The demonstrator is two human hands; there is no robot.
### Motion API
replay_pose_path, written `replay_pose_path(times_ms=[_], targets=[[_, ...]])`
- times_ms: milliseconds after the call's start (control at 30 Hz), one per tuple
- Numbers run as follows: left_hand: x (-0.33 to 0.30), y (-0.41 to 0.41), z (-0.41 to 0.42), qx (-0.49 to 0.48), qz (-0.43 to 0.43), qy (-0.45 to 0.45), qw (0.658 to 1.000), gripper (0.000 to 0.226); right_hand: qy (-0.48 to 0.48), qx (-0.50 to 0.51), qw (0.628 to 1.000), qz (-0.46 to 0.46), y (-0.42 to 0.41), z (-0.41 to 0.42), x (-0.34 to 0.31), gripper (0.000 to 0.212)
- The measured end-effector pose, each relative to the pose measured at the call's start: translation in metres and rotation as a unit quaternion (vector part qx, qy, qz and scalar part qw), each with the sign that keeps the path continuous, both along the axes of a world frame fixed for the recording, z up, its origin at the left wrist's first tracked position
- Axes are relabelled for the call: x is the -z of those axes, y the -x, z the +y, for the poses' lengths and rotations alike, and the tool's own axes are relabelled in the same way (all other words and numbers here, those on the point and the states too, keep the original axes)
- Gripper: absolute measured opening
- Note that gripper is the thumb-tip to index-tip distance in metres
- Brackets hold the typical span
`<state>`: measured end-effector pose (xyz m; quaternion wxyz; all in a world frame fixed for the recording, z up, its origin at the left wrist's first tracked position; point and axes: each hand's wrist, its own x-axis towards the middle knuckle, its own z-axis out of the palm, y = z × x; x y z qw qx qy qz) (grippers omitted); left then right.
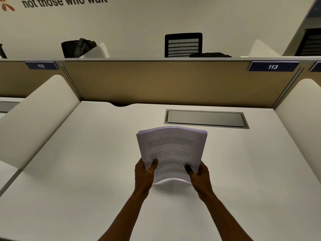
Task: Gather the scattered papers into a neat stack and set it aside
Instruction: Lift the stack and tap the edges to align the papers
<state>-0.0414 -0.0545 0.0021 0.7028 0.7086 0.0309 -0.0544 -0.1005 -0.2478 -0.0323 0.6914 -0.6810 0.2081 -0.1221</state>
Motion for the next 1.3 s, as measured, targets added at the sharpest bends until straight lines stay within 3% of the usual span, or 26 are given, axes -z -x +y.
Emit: replay_pose_path(times_ms=[367,633,700,800,933,1000,1167,1300], targets=[[0.011,0.004,0.003,0.007,0.022,-0.014,1.000,0.032,0.023,0.000,1.000,0.011,0.004,0.004,0.006,0.035],[-0.005,0.004,0.014,-0.008,-0.014,-0.055,0.998,0.022,0.185,-0.033,0.981,-0.049,0.009,-0.014,-0.030,0.028],[-0.021,-0.002,0.019,-0.071,-0.065,-0.120,0.988,0.041,0.222,-0.054,0.972,-0.059,0.008,-0.024,-0.042,0.020],[-0.055,-0.019,0.027,-0.112,-0.197,-0.237,0.945,0.076,0.274,-0.094,0.956,-0.055,0.005,-0.036,-0.054,0.019],[-0.114,-0.041,0.032,0.045,-0.322,-0.344,0.881,0.076,0.329,-0.150,0.932,-0.039,-0.002,-0.039,-0.068,0.015],[-0.137,-0.049,0.034,0.132,-0.339,-0.345,0.865,0.072,0.365,-0.173,0.914,-0.044,-0.005,-0.038,-0.076,0.014],[-0.154,-0.058,0.043,0.276,-0.223,-0.287,0.890,0.041,0.419,-0.207,0.882,-0.059,-0.009,-0.036,-0.094,0.013],[-0.137,-0.054,0.040,0.264,-0.169,-0.313,0.896,0.010,0.414,-0.220,0.882,-0.048,-0.009,-0.040,-0.107,0.012]])
